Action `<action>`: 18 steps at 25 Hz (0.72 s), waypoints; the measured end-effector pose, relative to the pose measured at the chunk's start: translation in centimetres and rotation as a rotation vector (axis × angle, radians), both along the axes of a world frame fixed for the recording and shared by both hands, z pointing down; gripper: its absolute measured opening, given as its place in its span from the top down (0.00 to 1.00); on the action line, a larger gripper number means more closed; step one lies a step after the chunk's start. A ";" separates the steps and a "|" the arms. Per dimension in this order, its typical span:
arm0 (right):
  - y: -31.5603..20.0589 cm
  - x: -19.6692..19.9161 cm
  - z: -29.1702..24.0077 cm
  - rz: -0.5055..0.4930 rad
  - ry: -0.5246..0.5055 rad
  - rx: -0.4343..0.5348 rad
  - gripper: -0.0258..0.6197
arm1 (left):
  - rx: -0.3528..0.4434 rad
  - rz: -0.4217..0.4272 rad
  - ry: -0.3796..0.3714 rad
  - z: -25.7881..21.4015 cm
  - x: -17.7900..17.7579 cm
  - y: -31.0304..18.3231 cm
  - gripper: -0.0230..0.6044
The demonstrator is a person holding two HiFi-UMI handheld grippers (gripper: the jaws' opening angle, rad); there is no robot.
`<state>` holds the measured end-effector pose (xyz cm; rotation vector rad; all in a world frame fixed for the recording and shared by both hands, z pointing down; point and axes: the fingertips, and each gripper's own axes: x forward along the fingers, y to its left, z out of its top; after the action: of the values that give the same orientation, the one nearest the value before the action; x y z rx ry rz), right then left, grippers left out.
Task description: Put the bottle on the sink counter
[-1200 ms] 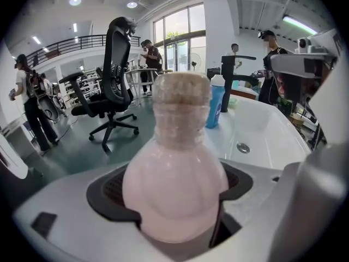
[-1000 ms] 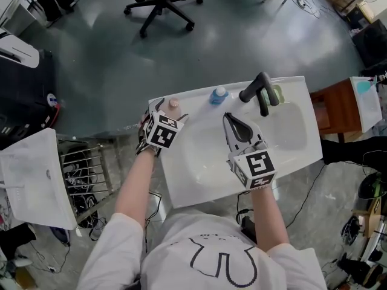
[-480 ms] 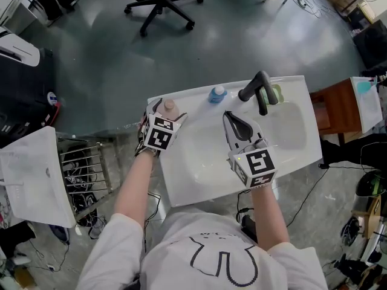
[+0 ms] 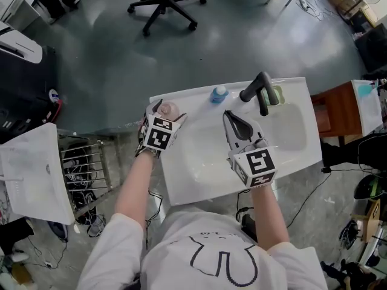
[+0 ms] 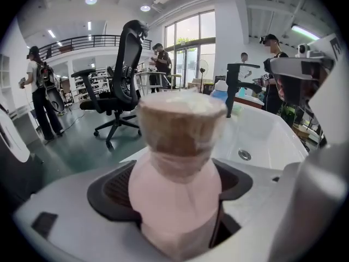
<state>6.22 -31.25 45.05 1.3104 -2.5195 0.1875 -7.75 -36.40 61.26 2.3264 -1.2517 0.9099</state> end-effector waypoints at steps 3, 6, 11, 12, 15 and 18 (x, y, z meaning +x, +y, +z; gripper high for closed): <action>0.1 -0.2 -0.1 -0.005 0.000 0.001 0.91 | 0.024 -0.004 0.021 -0.7 -0.3 0.2 0.30; 0.3 -0.5 -0.7 -0.011 -0.005 0.011 0.91 | 0.052 -0.006 0.048 -1.7 -0.5 0.5 0.30; 0.6 -1.0 -1.7 -0.033 -0.014 0.035 0.91 | 0.096 -0.022 0.044 -3.5 -1.0 1.3 0.30; 0.8 -1.1 -2.0 -0.037 -0.016 0.039 0.91 | 0.106 -0.027 0.047 -3.9 -1.1 1.5 0.30; 1.2 -1.4 -2.7 -0.048 -0.021 0.050 0.91 | 0.128 -0.045 0.045 -5.1 -1.5 2.2 0.30; 1.8 -1.4 -3.2 -0.061 -0.024 0.058 0.91 | 0.149 -0.072 0.052 -6.2 -1.9 3.1 0.30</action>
<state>4.79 -29.48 41.88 1.2575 -2.5999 0.1185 -9.68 -33.29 55.01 2.3836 -1.4154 0.7514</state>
